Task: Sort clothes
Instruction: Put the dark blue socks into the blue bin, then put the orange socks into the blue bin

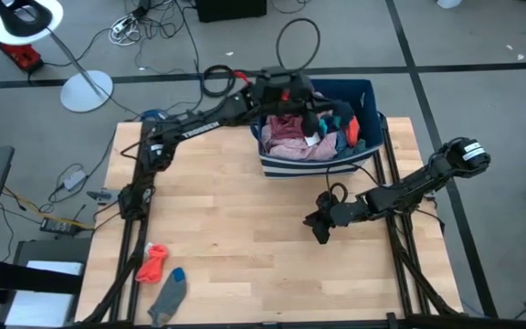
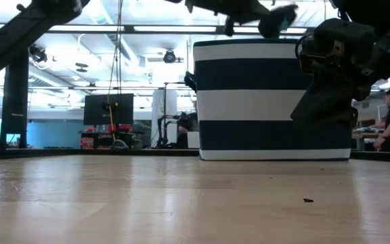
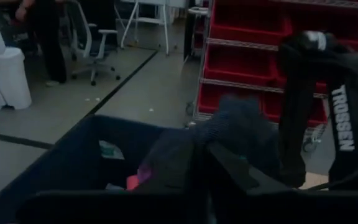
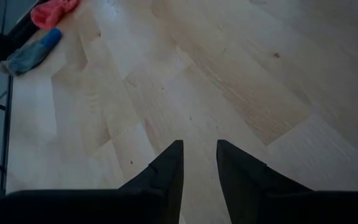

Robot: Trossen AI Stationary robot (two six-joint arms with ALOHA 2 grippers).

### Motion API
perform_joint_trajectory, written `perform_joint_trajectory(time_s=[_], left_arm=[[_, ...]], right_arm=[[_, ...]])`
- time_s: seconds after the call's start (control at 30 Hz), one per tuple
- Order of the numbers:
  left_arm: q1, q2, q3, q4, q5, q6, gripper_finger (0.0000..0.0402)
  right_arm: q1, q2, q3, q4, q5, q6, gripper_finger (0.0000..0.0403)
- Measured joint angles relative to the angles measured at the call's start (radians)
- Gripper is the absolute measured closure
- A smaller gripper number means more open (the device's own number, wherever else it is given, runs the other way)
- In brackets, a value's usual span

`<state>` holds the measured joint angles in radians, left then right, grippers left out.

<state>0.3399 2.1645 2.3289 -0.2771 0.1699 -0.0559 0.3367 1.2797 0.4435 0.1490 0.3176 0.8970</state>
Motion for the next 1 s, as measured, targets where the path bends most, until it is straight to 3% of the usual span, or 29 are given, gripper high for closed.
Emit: perform_joint_trajectory(time_s=[0.33, 0.5, 0.6, 0.8, 1.0], left_arm=[[0.000, 0.002, 0.000, -0.003, -0.035, -0.022, 0.0247], [0.000, -0.035, 0.017, -0.106, 0.025, -0.196, 0.0239], [-0.009, -0.067, 0.024, -0.186, 0.093, -0.176, 0.0243], [-0.083, -0.205, 0.028, -0.483, -0.060, -0.036, 0.0257], [-0.192, -0.354, 0.028, -0.800, -0.259, -0.048, 0.0261]], right_arm=[[0.000, 0.000, 0.000, 0.005, -0.006, -0.001, 0.0307], [0.000, 0.000, 0.000, 0.005, -0.007, -0.001, 0.0307], [0.000, 0.000, 0.000, 0.008, -0.007, -0.001, 0.0308], [0.000, 0.000, 0.000, 0.011, -0.007, 0.000, 0.0307], [0.000, 0.000, 0.000, 0.014, -0.007, 0.000, 0.0309]])
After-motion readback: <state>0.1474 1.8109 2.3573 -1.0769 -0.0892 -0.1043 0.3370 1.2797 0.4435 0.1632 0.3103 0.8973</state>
